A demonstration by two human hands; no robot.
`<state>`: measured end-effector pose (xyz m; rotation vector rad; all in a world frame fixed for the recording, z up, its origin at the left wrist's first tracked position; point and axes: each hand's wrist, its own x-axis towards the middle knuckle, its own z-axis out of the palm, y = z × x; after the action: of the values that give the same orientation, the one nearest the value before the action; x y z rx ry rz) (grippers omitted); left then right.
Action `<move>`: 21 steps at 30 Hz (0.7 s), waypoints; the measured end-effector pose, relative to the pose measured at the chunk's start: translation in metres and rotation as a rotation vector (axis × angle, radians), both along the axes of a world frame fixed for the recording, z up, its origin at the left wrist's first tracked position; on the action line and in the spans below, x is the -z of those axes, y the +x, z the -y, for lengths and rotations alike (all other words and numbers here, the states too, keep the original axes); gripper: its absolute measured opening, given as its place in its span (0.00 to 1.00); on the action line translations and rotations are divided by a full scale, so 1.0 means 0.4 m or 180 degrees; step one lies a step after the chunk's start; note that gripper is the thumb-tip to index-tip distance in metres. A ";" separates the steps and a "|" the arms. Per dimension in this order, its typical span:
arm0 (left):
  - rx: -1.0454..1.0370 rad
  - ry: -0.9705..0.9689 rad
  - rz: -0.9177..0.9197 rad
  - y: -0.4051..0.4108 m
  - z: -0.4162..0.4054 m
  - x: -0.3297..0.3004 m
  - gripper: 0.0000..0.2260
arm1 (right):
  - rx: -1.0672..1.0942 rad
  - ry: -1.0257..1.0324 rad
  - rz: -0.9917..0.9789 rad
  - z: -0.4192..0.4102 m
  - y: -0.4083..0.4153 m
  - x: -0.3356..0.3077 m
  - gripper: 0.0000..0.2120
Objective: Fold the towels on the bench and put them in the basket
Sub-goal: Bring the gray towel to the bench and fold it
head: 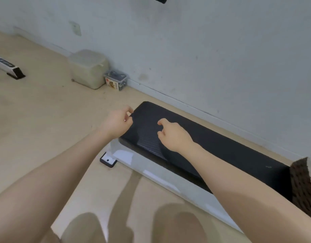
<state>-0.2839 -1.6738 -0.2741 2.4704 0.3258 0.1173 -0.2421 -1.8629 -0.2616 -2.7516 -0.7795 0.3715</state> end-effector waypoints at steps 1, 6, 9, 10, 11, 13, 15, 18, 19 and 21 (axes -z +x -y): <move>-0.0107 0.0022 0.0068 0.001 -0.061 -0.002 0.13 | -0.0075 -0.0075 -0.0034 -0.072 0.019 0.004 0.18; -0.0829 -0.0044 0.0121 -0.067 -0.386 -0.112 0.14 | -0.0500 -0.0333 -0.0298 -0.452 0.050 -0.100 0.17; -0.1004 0.0013 0.0002 -0.139 -0.588 -0.283 0.14 | -0.0995 -0.0560 -0.0345 -0.675 0.025 -0.270 0.18; -0.1028 0.0050 -0.0043 -0.168 -0.656 -0.356 0.14 | -0.1109 -0.0618 -0.0331 -0.747 0.013 -0.340 0.20; -0.1040 0.0100 -0.0107 -0.200 -0.726 -0.434 0.14 | -0.1158 -0.0598 -0.0380 -0.822 0.000 -0.415 0.21; -0.1142 0.0161 -0.0201 -0.266 -0.867 -0.592 0.14 | -0.1167 -0.0403 -0.0549 -0.972 -0.022 -0.563 0.23; -0.1258 0.0187 -0.0297 -0.334 -0.996 -0.737 0.14 | -0.1240 -0.0279 -0.0576 -1.116 -0.048 -0.697 0.22; -0.1426 0.0236 -0.0416 -0.417 -1.157 -0.903 0.13 | -0.1464 -0.0189 -0.0501 -1.321 -0.092 -0.848 0.20; -0.1506 0.0230 -0.0413 -0.436 -1.202 -0.938 0.13 | -0.1528 -0.0155 -0.0508 -1.381 -0.104 -0.883 0.19; -0.1629 0.0215 -0.0360 -0.453 -1.294 -0.991 0.12 | -0.1654 -0.0072 -0.0455 -1.500 -0.123 -0.926 0.16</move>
<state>-0.4650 -1.1561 0.1222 2.4091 1.0124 0.2035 -0.2911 -1.2629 0.1087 -2.4711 -1.4513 0.6680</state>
